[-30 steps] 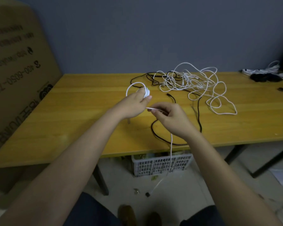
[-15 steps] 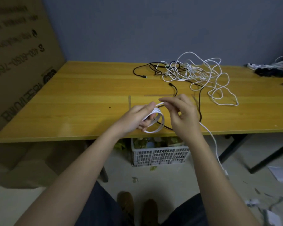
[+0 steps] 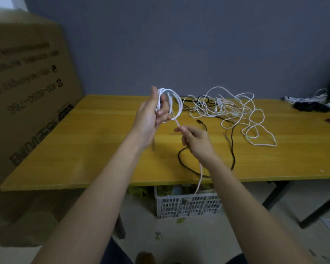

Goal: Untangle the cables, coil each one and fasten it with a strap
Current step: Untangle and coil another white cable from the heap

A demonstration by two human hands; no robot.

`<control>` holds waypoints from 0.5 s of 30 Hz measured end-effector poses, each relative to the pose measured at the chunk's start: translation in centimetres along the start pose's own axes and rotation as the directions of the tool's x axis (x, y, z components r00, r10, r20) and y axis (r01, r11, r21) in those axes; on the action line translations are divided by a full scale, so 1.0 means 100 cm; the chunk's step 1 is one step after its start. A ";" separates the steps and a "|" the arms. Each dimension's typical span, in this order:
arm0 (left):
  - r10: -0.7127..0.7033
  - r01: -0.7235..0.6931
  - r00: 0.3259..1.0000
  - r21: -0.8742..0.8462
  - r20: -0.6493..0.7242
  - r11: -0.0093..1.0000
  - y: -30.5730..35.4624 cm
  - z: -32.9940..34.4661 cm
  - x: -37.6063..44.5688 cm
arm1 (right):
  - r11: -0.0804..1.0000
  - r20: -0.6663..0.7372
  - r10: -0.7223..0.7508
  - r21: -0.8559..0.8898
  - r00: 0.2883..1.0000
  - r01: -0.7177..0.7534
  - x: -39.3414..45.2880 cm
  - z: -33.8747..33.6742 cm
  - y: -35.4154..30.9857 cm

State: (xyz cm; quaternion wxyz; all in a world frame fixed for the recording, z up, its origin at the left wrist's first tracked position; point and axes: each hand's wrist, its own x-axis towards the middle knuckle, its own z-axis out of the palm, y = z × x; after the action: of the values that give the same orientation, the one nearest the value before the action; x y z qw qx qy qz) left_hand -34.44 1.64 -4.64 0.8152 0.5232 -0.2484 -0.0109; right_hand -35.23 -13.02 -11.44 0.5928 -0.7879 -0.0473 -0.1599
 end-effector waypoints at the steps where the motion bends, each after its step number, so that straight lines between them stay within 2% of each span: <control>1: 0.035 -0.034 0.999 0.073 -0.016 0.997 0.000 -0.001 0.008 | 0.998 0.014 -0.022 -0.065 1.000 0.023 0.001 0.002 0.003; 4: 0.067 -0.040 0.996 0.393 -0.054 0.918 -0.002 -0.007 0.031 | 0.926 0.061 -0.108 -0.357 0.992 0.123 0.005 0.005 -0.001; 6: -0.003 0.023 0.999 0.633 -0.033 0.774 -0.007 -0.012 0.044 | 0.798 0.095 -0.184 -0.566 0.978 0.206 0.008 0.006 -0.007; 7: -0.053 0.047 0.999 0.720 -0.014 0.692 -0.011 -0.016 0.051 | 0.744 0.112 -0.245 -0.615 0.963 0.261 0.011 0.006 -0.010; 10: -0.111 0.020 0.993 0.866 0.041 0.500 -0.022 -0.025 0.065 | 0.630 0.173 -0.443 -0.639 0.880 0.442 0.025 0.007 -0.013; 13: -0.183 -0.028 0.979 0.942 0.094 0.335 -0.033 -0.031 0.070 | 0.525 0.231 -0.517 -0.675 0.824 0.519 0.041 0.001 -0.011; 15: -0.247 -0.002 0.966 0.960 0.075 0.282 -0.039 -0.037 0.069 | 0.487 0.245 -0.535 -0.693 0.808 0.532 0.054 -0.008 -0.006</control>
State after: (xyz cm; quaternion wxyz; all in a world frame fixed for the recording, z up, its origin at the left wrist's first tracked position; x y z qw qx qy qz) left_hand -25.90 1.10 -6.45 0.3092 0.9177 -0.2486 0.0215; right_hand -30.48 -14.25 -9.03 0.1459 -0.9021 -0.2194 -0.3418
